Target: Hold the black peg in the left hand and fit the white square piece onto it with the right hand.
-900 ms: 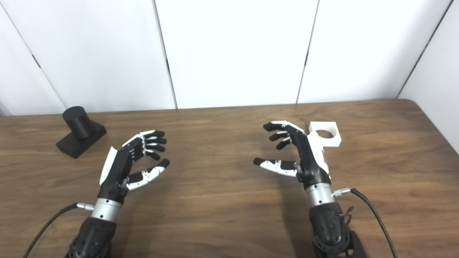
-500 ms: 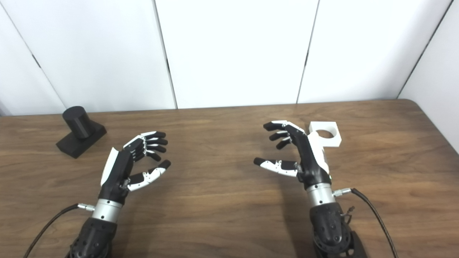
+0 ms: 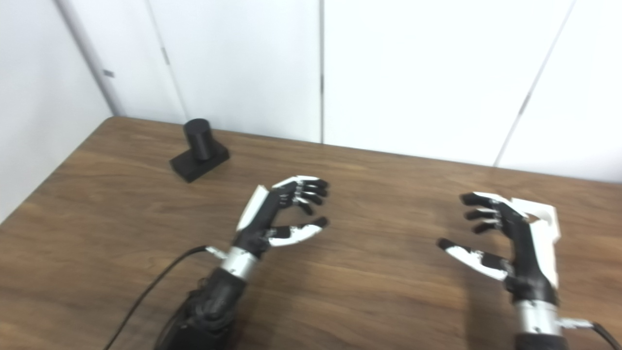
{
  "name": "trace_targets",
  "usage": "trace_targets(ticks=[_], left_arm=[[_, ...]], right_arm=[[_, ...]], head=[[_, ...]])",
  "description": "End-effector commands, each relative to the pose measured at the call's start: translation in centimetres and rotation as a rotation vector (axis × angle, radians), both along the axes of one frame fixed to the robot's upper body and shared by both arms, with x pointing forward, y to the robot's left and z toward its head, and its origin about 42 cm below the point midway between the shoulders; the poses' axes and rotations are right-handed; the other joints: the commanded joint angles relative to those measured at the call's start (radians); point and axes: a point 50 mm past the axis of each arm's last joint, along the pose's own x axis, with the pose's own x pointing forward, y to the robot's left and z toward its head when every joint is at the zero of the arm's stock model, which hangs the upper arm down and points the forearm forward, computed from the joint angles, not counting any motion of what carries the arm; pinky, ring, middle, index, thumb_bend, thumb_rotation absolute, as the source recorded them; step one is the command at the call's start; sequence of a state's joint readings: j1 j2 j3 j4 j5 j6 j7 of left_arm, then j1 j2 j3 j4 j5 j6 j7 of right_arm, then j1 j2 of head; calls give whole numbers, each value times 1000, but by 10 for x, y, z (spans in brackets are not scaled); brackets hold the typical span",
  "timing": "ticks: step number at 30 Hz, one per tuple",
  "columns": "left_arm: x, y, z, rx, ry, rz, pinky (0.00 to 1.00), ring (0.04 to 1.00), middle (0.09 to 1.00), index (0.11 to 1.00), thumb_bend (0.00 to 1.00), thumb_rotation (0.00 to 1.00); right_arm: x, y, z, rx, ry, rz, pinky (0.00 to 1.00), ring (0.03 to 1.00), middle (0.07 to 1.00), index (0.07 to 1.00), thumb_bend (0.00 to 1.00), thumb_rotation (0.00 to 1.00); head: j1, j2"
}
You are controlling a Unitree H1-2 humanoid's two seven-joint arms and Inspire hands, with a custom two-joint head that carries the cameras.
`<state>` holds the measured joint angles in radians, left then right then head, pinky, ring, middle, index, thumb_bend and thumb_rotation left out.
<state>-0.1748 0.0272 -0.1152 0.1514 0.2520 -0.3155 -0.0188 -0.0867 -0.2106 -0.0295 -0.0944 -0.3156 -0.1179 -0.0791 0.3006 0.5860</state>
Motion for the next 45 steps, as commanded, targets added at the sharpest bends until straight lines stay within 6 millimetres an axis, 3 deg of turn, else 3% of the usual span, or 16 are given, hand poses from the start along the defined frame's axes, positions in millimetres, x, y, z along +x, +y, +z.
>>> trace_targets(ticks=[1, 13, 30, 33, 37, 45], left_arm=[[8, -7, 12, -3, -43, 2, 543, 663, 690, 696, 535, 0], [12, -20, 2, 4, -56, -4, 511, 634, 681, 683, 537, 0], [13, -19, 7, 41, -64, 13, 508, 635, 682, 680, 550, 0], [15, -15, 16, 62, -87, 23, 515, 638, 692, 683, 596, 10], [21, -1, 36, 69, -130, 27, 515, 657, 712, 676, 736, 92], [28, 29, 69, 158, -190, 74, 515, 659, 699, 678, 759, 94]], right_arm=[[3, -4, 19, 6, -72, 12, 476, 601, 677, 644, 591, 0], [1, -3, 25, 23, -91, 21, 460, 578, 663, 625, 562, 0], [-1, 6, 32, 23, -79, 18, 421, 555, 638, 603, 568, 0], [-2, 9, 37, 17, -63, 5, 406, 548, 635, 608, 575, 0], [-2, 9, 39, 16, -58, 1, 410, 558, 639, 612, 566, 0], [-3, 9, 41, 21, -51, 3, 422, 563, 642, 615, 562, 0]], head=[[35, -20], [80, -71], [74, -78], [78, -80], [79, -82], [88, -80]])
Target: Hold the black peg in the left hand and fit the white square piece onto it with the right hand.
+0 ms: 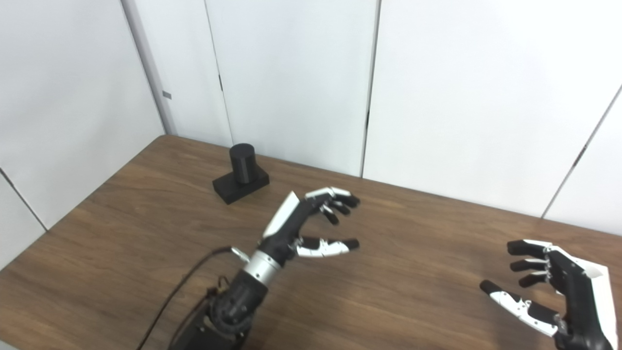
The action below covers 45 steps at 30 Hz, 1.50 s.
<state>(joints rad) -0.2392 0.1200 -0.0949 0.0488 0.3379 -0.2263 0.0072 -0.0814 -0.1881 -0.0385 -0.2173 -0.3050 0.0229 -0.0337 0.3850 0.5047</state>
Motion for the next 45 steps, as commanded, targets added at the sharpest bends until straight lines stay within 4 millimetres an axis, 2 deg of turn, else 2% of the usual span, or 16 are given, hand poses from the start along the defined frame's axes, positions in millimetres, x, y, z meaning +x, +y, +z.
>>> trace_targets(ticks=[1, 6, 12, 18, 19, 22, 25, 28, 34, 45], left_arm=[[10, 1, 29, 20, -90, 3, 513, 657, 696, 676, 758, 92], [14, 19, 45, 77, -137, 70, 490, 638, 690, 675, 759, 84], [13, 43, 67, 174, -189, 175, 535, 676, 718, 687, 754, 100], [15, 68, 89, 235, -225, 260, 519, 678, 725, 698, 758, 57], [16, 72, 92, 246, -223, 273, 544, 693, 737, 705, 756, 60], [18, 79, 98, 262, -227, 300, 576, 710, 752, 715, 758, 88], [22, 87, 105, 292, -241, 339, 563, 697, 750, 720, 759, 97], [25, 96, 111, 324, -246, 392, 573, 700, 747, 723, 775, 153], [35, 113, 122, 384, -255, 493, 568, 730, 779, 752, 796, 115], [54, 156, 126, 546, -257, 619, 598, 753, 802, 777, 838, 202]], right_arm=[[2, 1, 20, -12, -79, 13, 423, 567, 646, 619, 560, 0], [2, 1, 22, -11, -80, 12, 424, 566, 646, 620, 555, 0], [1, 1, 24, -16, -74, 13, 431, 562, 648, 625, 558, 0], [0, 0, 25, -13, -75, 14, 432, 567, 652, 624, 559, 0], [1, 0, 25, -12, -77, 15, 428, 563, 650, 622, 559, 0], [1, 0, 25, -12, -79, 15, 421, 557, 647, 619, 557, 0], [1, 0, 25, -11, -79, 17, 417, 551, 644, 618, 554, 0], [1, 0, 25, -13, -81, 17, 423, 555, 645, 623, 554, 0], [0, 0, 27, -13, -89, 17, 416, 552, 641, 620, 552, 0], [-1, 4, 31, -5, -87, 13, 419, 554, 642, 618, 548, 0]], head=[[5, 0], [10, 0], [12, 2], [13, 2], [13, 2], [17, 2], [17, 2], [17, 3], [12, 6], [10, 5]])
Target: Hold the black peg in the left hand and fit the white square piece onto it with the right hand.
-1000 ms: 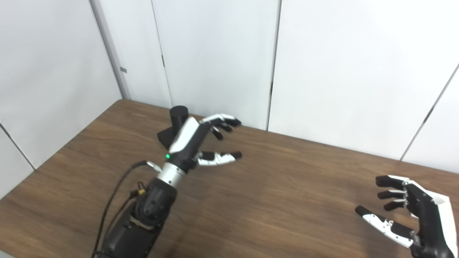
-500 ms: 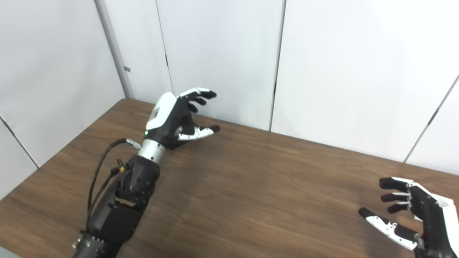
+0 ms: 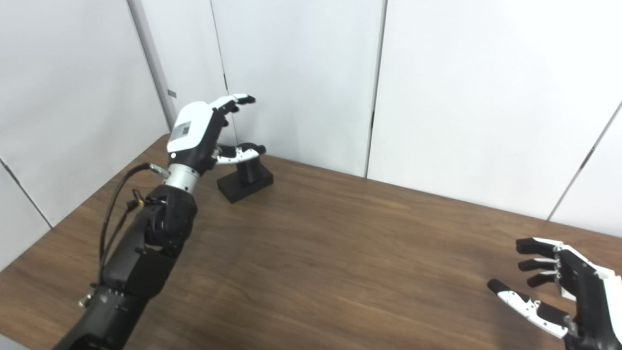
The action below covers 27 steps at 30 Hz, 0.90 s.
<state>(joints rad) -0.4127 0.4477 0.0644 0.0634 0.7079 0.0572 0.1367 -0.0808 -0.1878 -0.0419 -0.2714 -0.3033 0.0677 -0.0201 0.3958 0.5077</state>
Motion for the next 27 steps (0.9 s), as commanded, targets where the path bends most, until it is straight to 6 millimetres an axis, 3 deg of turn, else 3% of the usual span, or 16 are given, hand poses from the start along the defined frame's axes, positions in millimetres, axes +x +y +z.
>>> trace_targets(ticks=[1, 5, 11, 16, 27], left_arm=[[10, 8, 31, 58, -109, 19, 601, 753, 802, 773, 838, 220], [15, 16, 24, 95, -92, 89, 623, 777, 819, 767, 867, 297], [24, 24, 10, 108, -12, 194, 680, 899, 915, 806, 986, 415], [31, 30, -4, 105, 94, 266, 811, 953, 986, 892, 1000, 496], [38, 30, -20, 148, 249, 304, 794, 983, 1000, 895, 1000, 679]], right_arm=[[2, 3, 20, -8, -80, 13, 418, 553, 641, 617, 549, 0], [2, 2, 21, -9, -84, 13, 412, 547, 634, 615, 548, 0], [2, 3, 21, -8, -84, 14, 411, 547, 637, 616, 541, 0], [1, 2, 23, -3, -77, 12, 420, 557, 645, 621, 536, 0], [-1, 2, 26, -6, -76, 14, 418, 557, 647, 621, 542, 0]], head=[[0, 1], [0, 6], [-2, 7], [-3, 8], [-2, 15]])
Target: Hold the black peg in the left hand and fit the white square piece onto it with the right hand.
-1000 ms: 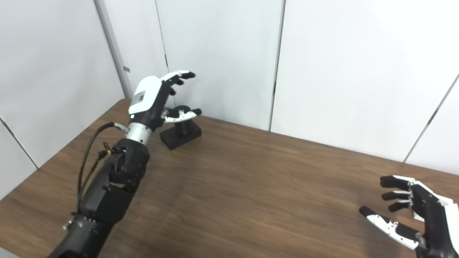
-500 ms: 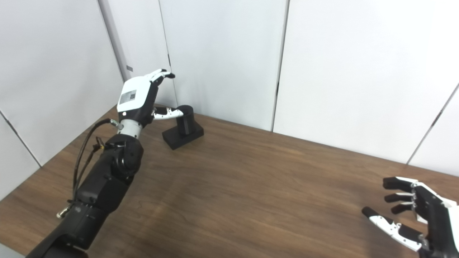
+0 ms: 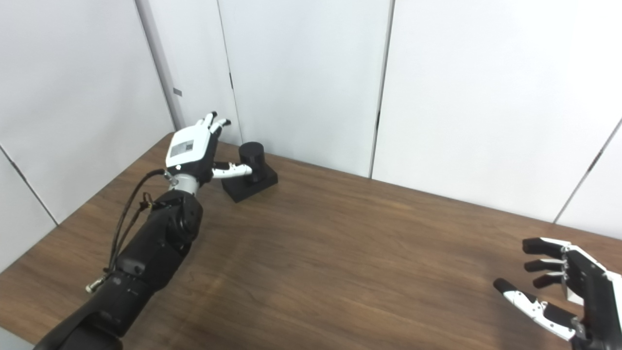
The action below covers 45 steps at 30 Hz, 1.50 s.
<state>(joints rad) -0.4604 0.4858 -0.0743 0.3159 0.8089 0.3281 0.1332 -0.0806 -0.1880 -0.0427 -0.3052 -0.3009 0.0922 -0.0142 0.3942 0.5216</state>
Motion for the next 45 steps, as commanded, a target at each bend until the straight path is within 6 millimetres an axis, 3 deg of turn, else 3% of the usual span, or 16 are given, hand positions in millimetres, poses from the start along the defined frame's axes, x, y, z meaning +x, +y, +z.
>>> trace_targets(ticks=[1, 5, 14, 25, 35, 45], left_arm=[[13, 8, 36, 57, -60, 21, 798, 988, 1000, 897, 1000, 688], [16, 5, 31, 50, 23, 32, 836, 1000, 1000, 906, 1000, 724], [20, -2, 12, 98, 129, 33, 799, 999, 1000, 873, 1000, 762], [31, -3, -13, 273, 252, 67, 830, 994, 1000, 857, 1000, 665], [38, 3, -28, 363, 314, 100, 932, 1000, 1000, 864, 1000, 603], [37, 7, -35, 327, 322, 108, 858, 991, 1000, 846, 1000, 582]], right_arm=[[2, 1, 19, -9, -67, 15, 417, 554, 648, 621, 543, 0], [3, 0, 17, -13, -70, 21, 410, 545, 645, 619, 550, 0], [2, 2, 18, -7, -69, 16, 414, 550, 648, 624, 547, 0], [1, 3, 19, -2, -70, 10, 426, 563, 653, 629, 542, 0], [0, 1, 18, 3, -73, 7, 424, 558, 655, 628, 530, 0], [0, 0, 18, 0, -75, 8, 406, 546, 648, 616, 527, 0]], head=[[0, 1], [-3, 4], [-14, 8], [-19, 16], [-25, 20], [-23, 23]])
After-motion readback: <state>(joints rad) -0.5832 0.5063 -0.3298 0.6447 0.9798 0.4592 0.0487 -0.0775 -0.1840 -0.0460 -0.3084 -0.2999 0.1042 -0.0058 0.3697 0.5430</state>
